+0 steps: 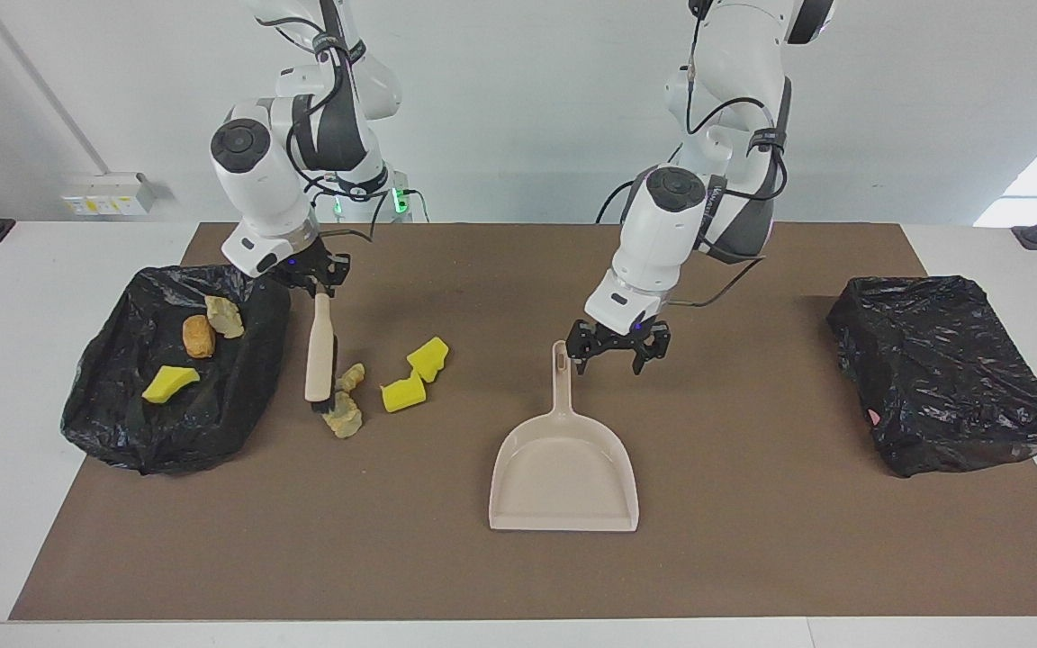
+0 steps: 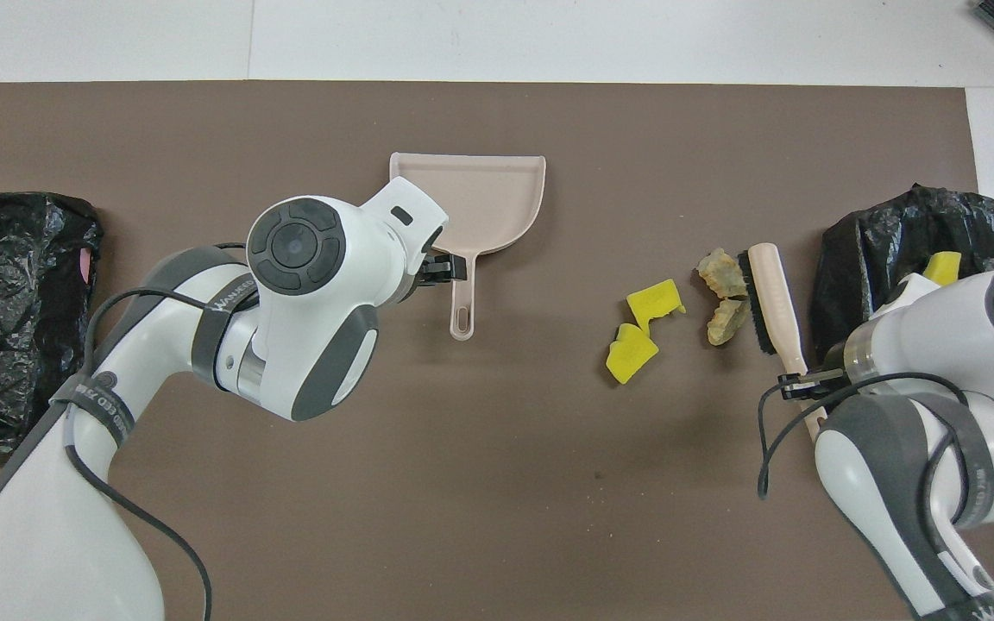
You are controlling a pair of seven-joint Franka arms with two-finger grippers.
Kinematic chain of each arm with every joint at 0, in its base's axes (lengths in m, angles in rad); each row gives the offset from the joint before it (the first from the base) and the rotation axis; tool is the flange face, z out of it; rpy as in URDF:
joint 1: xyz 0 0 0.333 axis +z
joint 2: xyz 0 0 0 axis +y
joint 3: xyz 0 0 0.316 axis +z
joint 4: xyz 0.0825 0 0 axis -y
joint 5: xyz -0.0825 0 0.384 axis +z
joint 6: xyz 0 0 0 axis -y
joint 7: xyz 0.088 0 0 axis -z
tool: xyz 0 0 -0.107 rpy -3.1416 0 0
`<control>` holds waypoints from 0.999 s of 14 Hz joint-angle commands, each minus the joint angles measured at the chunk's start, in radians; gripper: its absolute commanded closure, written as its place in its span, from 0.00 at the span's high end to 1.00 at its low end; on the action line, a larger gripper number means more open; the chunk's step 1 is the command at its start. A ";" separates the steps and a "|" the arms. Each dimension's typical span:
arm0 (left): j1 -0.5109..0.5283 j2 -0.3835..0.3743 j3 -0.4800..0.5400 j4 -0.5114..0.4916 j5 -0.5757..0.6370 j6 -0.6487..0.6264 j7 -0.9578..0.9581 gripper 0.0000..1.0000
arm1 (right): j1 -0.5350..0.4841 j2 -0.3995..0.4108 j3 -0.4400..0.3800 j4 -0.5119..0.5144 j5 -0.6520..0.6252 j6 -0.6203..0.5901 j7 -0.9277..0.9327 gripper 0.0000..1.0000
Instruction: Sweep and dump trash in bin
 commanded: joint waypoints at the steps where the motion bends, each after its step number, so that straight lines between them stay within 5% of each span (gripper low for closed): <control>1: -0.015 0.002 0.013 -0.016 0.016 0.069 -0.013 1.00 | -0.055 0.043 0.014 0.005 -0.051 0.068 -0.096 0.00; 4: -0.043 0.052 0.013 -0.013 0.017 0.120 -0.013 1.00 | -0.092 0.105 0.014 0.005 -0.051 0.106 -0.122 0.00; 10: -0.073 0.079 0.014 -0.008 0.019 0.120 -0.007 0.93 | -0.028 0.088 0.019 -0.009 -0.028 0.041 -0.110 0.00; 14: -0.089 0.077 0.014 -0.013 0.020 0.076 0.019 0.28 | 0.026 0.082 0.020 -0.009 0.025 0.016 -0.032 0.00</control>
